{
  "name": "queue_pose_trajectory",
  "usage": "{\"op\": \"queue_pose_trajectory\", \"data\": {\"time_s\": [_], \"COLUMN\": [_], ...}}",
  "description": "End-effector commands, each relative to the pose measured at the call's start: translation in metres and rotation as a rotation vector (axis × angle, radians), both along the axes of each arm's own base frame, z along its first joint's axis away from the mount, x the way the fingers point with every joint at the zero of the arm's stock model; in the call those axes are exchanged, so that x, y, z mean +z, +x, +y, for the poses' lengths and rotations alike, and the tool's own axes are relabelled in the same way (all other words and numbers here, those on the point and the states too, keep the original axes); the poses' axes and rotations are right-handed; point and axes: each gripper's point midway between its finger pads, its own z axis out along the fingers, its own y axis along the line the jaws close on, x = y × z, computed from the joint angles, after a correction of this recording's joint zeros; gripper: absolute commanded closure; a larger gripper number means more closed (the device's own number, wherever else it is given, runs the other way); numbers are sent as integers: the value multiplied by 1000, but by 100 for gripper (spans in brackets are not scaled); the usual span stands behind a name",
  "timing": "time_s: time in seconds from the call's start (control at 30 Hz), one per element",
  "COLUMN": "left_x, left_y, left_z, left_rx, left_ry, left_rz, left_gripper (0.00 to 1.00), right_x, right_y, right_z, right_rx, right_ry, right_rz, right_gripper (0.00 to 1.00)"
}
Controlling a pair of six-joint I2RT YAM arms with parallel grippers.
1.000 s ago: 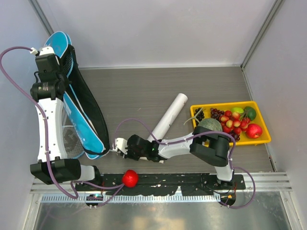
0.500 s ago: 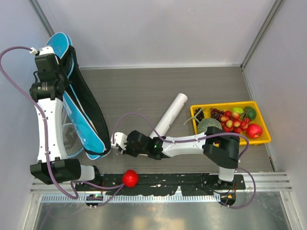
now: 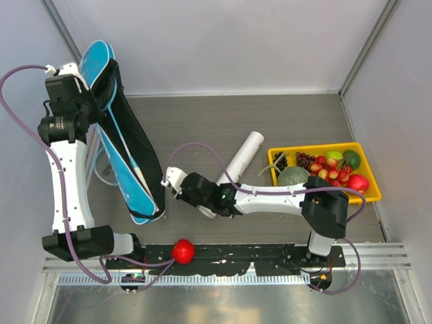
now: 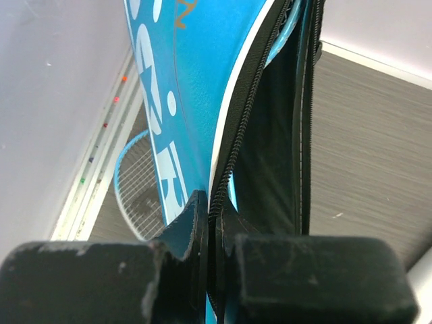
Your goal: Pack up the badminton gear
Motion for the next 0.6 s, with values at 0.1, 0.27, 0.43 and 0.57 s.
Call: {"op": "queue_pose_trajectory", "data": {"time_s": [0.1, 0.27, 0.43, 0.57], "left_x": [20, -7, -38, -55], "left_y": [-7, -11, -9, -4], "left_z": [-30, -58, -56, -53], "left_rx": [-140, -254, -224, -212], "left_ry": [-60, -166, -190, -191], "left_rz": [-137, -121, -80, -34], "left_gripper": [100, 100, 100, 100], "right_x": [56, 64, 79, 85], "right_y": [27, 42, 49, 53], "right_z": [-34, -63, -82, -95], "right_rx": [-220, -332, -413, -468], "right_ry": [86, 119, 107, 75], "right_rz": [-27, -8, -21, -44], "right_gripper": [95, 95, 95, 95]}}
